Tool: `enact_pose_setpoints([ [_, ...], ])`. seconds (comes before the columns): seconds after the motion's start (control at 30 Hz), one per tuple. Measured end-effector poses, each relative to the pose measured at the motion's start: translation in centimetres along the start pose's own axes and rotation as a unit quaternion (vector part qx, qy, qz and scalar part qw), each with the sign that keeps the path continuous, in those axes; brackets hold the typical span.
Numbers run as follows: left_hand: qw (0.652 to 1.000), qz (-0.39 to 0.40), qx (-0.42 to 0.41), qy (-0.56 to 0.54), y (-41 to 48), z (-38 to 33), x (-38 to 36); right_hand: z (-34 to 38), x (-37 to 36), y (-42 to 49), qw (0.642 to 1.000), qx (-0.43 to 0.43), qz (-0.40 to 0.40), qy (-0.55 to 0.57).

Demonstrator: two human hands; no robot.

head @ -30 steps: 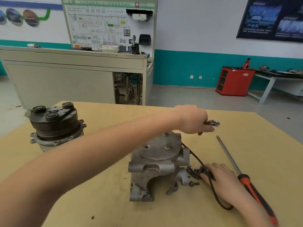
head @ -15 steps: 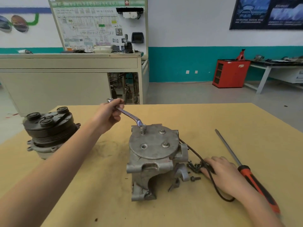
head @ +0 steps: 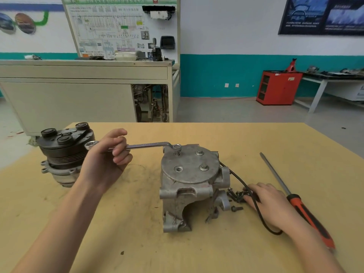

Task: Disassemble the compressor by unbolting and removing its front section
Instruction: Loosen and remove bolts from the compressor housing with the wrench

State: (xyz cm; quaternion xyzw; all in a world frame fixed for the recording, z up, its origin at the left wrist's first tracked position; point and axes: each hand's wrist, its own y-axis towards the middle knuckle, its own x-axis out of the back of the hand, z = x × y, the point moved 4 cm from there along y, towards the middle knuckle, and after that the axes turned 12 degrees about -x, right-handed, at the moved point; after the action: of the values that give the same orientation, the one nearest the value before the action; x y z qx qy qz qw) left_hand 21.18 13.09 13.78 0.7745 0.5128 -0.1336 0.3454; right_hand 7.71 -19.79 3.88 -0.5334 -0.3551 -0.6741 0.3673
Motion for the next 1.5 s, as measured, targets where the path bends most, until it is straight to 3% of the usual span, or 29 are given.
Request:
enact_pose_setpoints([
  [0.13,0.998,0.005,-0.054,-0.012,-1.1,0.2,-0.2,0.6,1.9,-0.5,0.996,-0.008,-0.087,0.031],
  [0.27,0.996,0.012,-0.089,0.0,-1.6,0.2,-0.7,3.8,6.6,-1.2,0.956,0.052,-0.207,0.2],
  [0.4,0.993,0.02,-0.115,0.007,-2.1,0.0,-1.0,9.4,10.3,-1.2,0.937,0.15,-0.177,0.26],
  [0.53,0.992,0.01,-0.122,0.01,-2.6,-0.1,-1.6,14.2,11.8,-0.2,0.949,0.203,-0.123,0.209],
  [0.67,0.992,0.013,-0.121,0.037,-3.2,-0.3,-2.0,16.6,11.7,0.5,0.964,0.222,-0.064,0.131],
  [0.87,0.991,-0.011,-0.116,0.067,-4.1,-0.7,-2.8,17.6,11.1,0.9,0.968,0.227,-0.03,0.105],
  [1.5,0.984,-0.062,-0.157,0.047,-4.7,-2.1,-2.8,17.7,12.4,0.8,0.95,0.229,-0.082,0.198],
])
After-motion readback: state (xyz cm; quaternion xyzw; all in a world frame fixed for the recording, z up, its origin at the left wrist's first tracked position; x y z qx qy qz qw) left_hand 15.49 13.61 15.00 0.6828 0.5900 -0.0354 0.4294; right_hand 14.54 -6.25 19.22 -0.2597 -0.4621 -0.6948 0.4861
